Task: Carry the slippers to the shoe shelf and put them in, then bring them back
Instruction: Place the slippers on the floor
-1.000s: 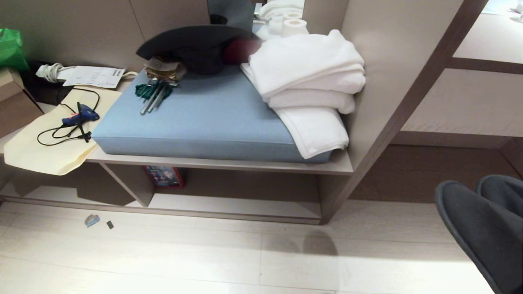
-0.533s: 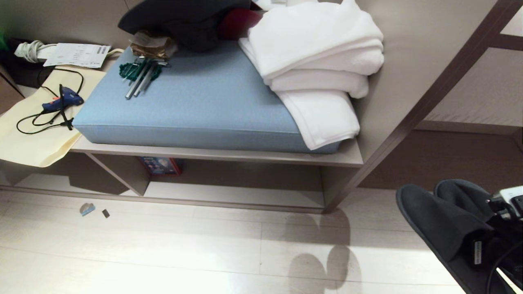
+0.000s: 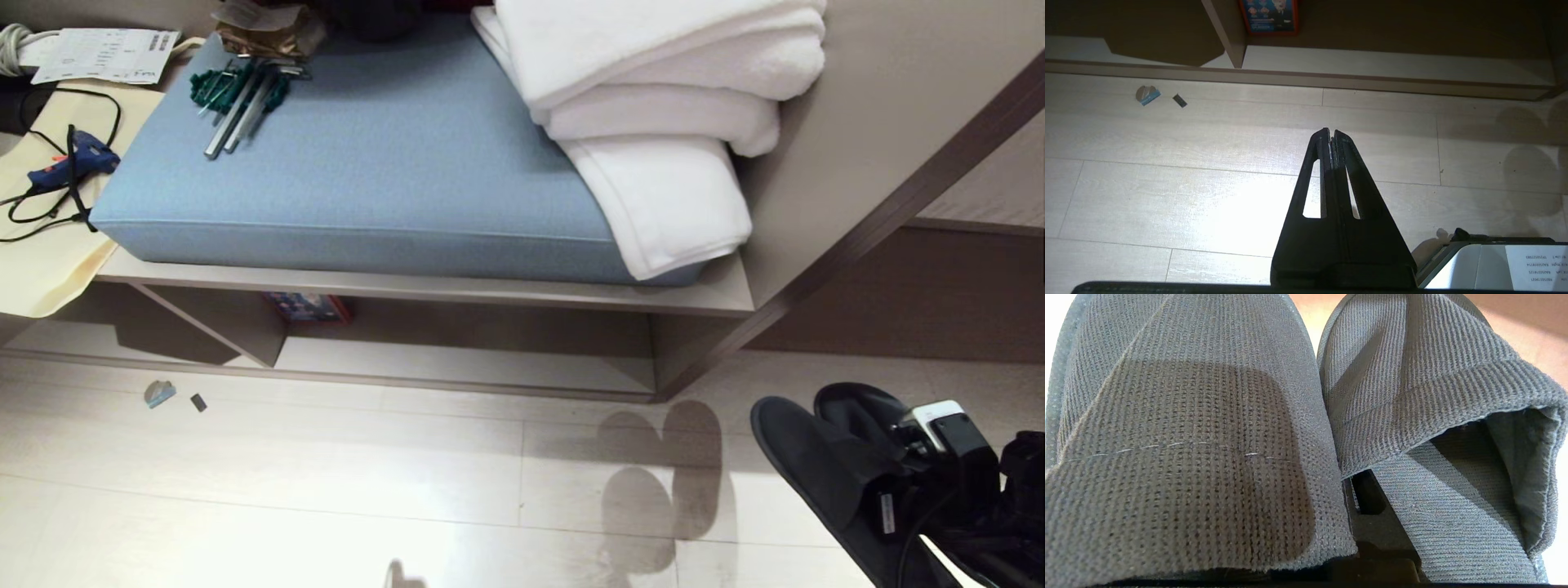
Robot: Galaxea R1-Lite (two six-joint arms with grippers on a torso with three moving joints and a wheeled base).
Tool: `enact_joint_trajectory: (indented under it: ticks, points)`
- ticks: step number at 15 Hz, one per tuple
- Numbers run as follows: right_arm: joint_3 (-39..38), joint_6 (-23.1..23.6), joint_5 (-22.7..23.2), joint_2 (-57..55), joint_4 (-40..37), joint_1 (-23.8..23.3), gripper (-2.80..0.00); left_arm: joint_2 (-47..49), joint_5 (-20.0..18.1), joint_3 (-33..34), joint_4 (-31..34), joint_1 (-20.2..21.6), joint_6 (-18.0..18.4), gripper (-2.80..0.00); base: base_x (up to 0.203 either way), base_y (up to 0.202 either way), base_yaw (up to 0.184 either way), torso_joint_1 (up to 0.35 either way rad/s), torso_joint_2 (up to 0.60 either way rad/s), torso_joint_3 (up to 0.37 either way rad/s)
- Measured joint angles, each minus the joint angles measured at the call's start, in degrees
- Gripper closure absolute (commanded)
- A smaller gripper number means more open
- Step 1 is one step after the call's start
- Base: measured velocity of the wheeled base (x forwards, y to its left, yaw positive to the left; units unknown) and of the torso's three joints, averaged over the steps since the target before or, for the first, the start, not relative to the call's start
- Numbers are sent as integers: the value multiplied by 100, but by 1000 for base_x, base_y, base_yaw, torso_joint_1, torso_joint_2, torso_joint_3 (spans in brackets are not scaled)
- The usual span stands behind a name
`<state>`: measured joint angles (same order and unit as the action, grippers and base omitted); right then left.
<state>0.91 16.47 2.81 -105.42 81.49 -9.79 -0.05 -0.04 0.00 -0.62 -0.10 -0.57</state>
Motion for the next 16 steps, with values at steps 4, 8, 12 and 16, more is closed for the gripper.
enact_joint_trajectory:
  ticks: [4,8,12,16]
  points:
    - [104,-16,155,-912,566,-137,0,0,-4,0,2,2,7,0,0,0,0,4,3,-196]
    - [476,-162,167,-1231,569,-162,0,0,-4,0,2,2,6,0,0,0,0,-2,3,-197]
    - [904,-173,109,-1340,566,-161,0,0,-3,0,-9,2,9,0,0,0,0,4,5,-197]
    - [1339,-365,38,-1429,572,-137,0,0,-3,0,-40,2,-2,0,0,0,0,1,3,-201]
